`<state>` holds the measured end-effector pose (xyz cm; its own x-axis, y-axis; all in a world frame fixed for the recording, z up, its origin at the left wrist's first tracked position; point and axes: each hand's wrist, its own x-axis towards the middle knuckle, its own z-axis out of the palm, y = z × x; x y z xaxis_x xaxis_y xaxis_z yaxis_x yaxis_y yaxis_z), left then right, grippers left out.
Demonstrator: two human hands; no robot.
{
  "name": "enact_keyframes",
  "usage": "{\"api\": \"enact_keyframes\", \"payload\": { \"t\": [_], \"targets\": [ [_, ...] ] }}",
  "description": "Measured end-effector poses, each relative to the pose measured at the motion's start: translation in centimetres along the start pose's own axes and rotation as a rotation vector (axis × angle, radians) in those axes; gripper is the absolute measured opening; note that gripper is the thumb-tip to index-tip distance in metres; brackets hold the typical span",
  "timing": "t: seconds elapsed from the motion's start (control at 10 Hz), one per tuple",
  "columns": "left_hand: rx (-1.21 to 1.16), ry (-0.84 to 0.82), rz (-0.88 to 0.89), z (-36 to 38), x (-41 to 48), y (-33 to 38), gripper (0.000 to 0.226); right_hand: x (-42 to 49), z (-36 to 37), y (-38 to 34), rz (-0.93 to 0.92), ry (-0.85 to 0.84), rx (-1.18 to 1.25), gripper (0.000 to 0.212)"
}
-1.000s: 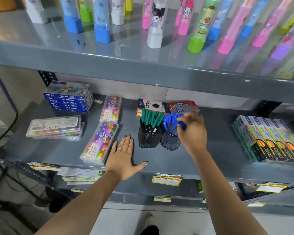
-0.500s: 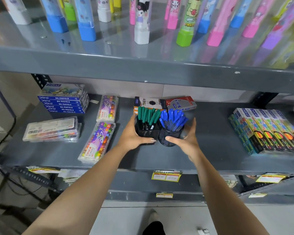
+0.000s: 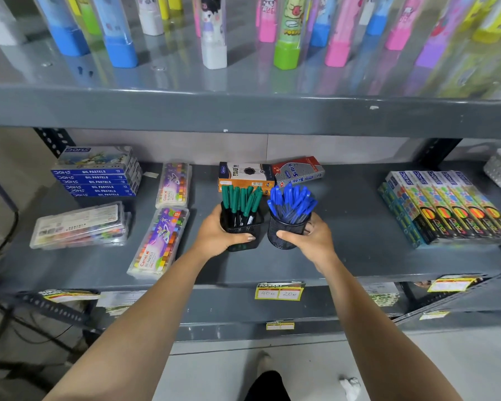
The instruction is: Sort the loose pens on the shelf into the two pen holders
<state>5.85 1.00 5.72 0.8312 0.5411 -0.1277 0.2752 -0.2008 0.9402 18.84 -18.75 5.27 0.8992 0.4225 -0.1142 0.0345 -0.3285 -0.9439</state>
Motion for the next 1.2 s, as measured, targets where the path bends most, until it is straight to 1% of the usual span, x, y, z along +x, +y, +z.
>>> {"api": "enact_keyframes", "payload": {
  "t": [0.1,0.2,0.4,0.6,0.7,0.9,1.0,1.1,1.2],
  "targets": [
    [-0.006,-0.020,0.008,-0.3,-0.9,-0.2,0.081,-0.8,-0.7,0.3,0.012,0.004,0.002,0.058],
    [-0.001,-0.038,-0.006,-0.6,-1.5,-0.4,0.087,-1.6,-1.1,0.4,0.013,0.013,0.012,0.053],
    [-0.005,-0.052,-0.004,-0.8,-2.9,-0.4,0.088,-3.2,-1.8,0.3,-0.011,0.009,-0.006,0.047],
    [0.012,-0.071,-0.005,-0.9,-4.4,-0.3,0.084,-4.8,-2.3,0.6,-0.004,0.024,-0.041,0.054],
    [0.032,-0.080,0.003,-1.0,-5.1,-0.3,0.086,-5.7,-2.6,0.6,-0.011,0.027,-0.055,0.053],
    [0.013,-0.100,0.017,-1.1,-6.1,-0.6,0.084,-7.1,-2.9,0.7,0.012,0.029,-0.029,0.048],
    [0.004,-0.121,0.013,-1.1,-6.2,-0.7,0.085,-7.1,-2.8,0.7,0.006,0.024,-0.029,0.057],
    [0.040,-0.131,0.005,-1.3,-6.5,-0.4,0.087,-7.3,-2.6,0.7,-0.018,-0.003,-0.027,0.055],
    [0.064,-0.077,0.062,-1.0,-7.1,-0.1,0.093,-7.9,-2.5,0.4,-0.121,0.015,0.005,0.070]
  ]
}}
